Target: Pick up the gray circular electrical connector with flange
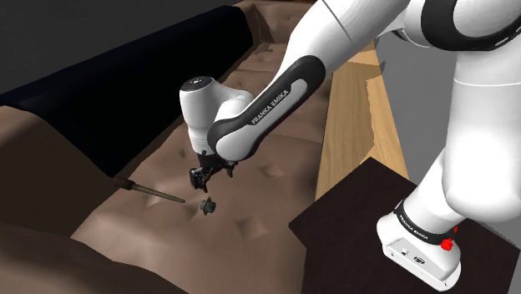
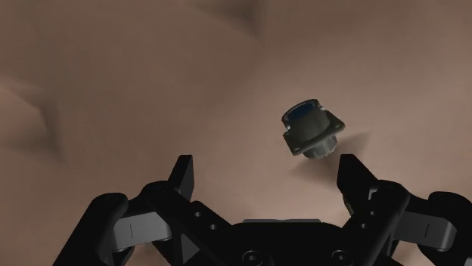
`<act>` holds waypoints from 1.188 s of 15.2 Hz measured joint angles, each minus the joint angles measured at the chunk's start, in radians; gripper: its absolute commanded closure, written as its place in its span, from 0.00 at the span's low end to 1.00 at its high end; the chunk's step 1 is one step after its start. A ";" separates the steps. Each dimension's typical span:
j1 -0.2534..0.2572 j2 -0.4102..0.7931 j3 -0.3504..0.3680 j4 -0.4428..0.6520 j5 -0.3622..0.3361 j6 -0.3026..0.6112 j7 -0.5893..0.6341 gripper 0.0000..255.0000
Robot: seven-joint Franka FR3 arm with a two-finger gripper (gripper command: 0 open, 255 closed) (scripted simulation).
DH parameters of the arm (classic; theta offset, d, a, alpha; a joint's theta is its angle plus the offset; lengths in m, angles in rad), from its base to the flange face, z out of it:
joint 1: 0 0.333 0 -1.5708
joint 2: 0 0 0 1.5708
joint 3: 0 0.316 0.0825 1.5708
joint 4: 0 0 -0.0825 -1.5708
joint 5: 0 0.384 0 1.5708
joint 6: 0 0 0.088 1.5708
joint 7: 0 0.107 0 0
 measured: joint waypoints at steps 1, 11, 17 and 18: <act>0.018 0.039 -0.009 0.031 -0.017 0.003 0.017 0.00; 0.128 0.280 -0.070 0.229 -0.095 0.028 0.098 0.00; 0.134 0.304 -0.079 0.231 -0.105 0.050 0.104 1.00; 0.134 0.304 -0.079 0.231 -0.105 0.050 0.104 1.00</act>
